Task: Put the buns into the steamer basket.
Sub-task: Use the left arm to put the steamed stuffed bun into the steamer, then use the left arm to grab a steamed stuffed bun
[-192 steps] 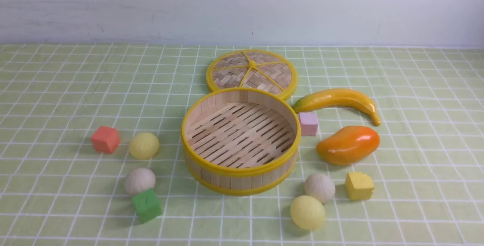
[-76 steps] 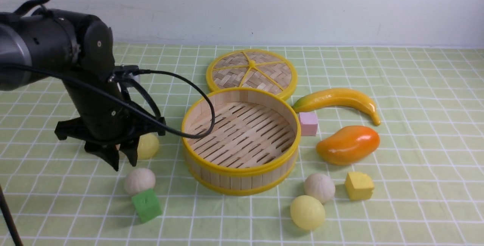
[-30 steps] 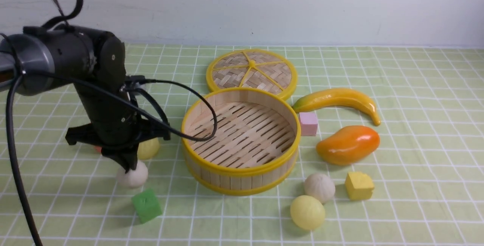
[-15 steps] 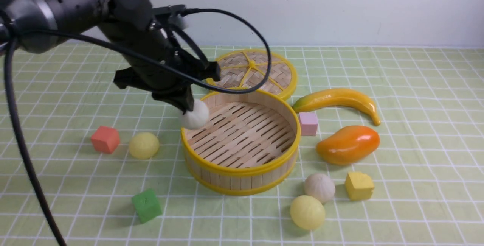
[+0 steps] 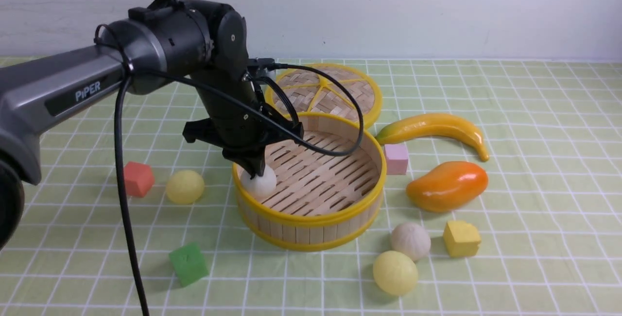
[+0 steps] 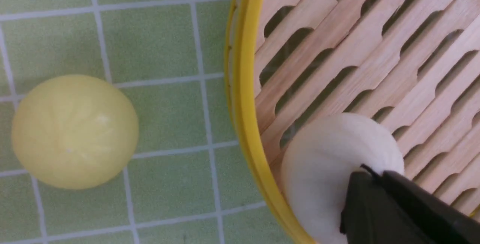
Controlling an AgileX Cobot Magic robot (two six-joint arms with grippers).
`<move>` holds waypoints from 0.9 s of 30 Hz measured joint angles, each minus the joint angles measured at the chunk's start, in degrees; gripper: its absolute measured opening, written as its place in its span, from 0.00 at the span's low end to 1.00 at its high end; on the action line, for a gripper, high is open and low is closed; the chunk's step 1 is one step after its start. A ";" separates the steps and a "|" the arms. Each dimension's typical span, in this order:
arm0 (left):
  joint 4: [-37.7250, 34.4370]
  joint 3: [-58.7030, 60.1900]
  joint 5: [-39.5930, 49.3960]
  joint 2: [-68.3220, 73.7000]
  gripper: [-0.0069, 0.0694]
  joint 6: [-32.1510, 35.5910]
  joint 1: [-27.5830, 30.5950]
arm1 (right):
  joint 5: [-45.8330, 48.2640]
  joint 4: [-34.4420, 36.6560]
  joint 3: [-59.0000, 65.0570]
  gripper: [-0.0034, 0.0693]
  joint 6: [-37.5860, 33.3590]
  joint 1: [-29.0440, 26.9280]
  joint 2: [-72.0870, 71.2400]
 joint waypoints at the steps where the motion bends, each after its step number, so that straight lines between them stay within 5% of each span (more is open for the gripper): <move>1: 0.05 0.00 0.00 0.06 0.10 0.00 0.00 | 0.00 0.00 0.00 0.38 0.00 0.00 0.00; 15: 0.12 -0.18 1.51 0.06 0.47 0.00 0.00 | 0.00 0.00 0.00 0.38 0.00 0.00 0.00; 27: 9.31 -0.18 5.83 -5.65 0.49 -7.51 3.53 | 0.00 0.00 0.00 0.38 0.00 0.00 0.00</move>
